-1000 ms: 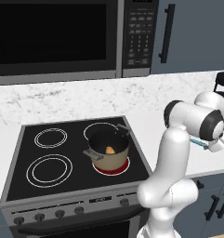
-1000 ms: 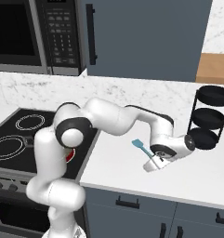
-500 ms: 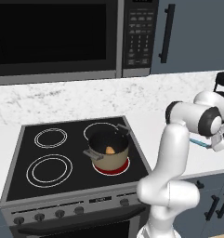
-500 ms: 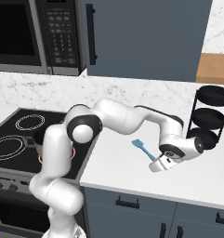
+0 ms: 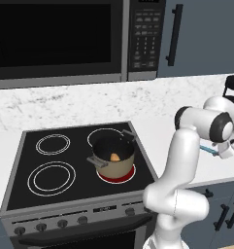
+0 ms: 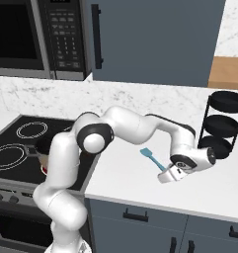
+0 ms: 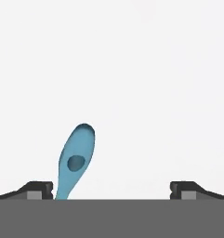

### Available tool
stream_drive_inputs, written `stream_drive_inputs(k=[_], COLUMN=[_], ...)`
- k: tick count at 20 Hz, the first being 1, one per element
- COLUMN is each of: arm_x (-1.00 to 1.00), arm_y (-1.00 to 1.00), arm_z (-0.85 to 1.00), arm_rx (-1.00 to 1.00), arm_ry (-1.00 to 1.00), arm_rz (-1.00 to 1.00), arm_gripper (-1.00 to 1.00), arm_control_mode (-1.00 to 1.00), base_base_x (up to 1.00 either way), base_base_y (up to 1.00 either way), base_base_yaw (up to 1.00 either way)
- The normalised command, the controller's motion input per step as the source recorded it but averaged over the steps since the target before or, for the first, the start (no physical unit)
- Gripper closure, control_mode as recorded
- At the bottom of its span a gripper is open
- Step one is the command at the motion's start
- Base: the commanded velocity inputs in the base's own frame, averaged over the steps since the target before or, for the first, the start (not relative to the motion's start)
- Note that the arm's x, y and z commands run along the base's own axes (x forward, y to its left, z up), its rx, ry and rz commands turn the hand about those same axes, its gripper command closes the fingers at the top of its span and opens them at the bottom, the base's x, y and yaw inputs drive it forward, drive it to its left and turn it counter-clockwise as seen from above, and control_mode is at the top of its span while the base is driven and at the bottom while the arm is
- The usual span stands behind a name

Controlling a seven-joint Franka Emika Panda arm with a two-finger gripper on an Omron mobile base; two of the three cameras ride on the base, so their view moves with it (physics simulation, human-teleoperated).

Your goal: Put the potato and eggplant in the pot. Retrieve the spatula and lightly stir the vegetables in the pot.

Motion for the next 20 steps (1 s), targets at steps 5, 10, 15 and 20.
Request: stream_drive_inputs(k=[5, 10, 15, 20], arm_x=[0.09, 0.31, 0.42, 0.24], arm_y=[0.32, 0.05, -0.17, -0.37], arm_z=[-0.13, -0.04, -0.09, -0.35], arm_rx=[0.0, 0.0, 0.0, 0.0], arm_ry=[0.0, 0.0, 0.0, 0.0], arm_rz=[-0.07, -0.1, -0.08, -0.03], arm_gripper=[-1.0, -1.0, -1.0, -1.0], arm_control_mode=[-1.0, -1.0, -1.0, -1.0], base_base_x=[0.0, 0.0, 0.0, 0.0], base_base_y=[0.0, 0.0, 0.0, 0.0], base_base_yaw=[0.0, 0.0, 0.0, 0.0])
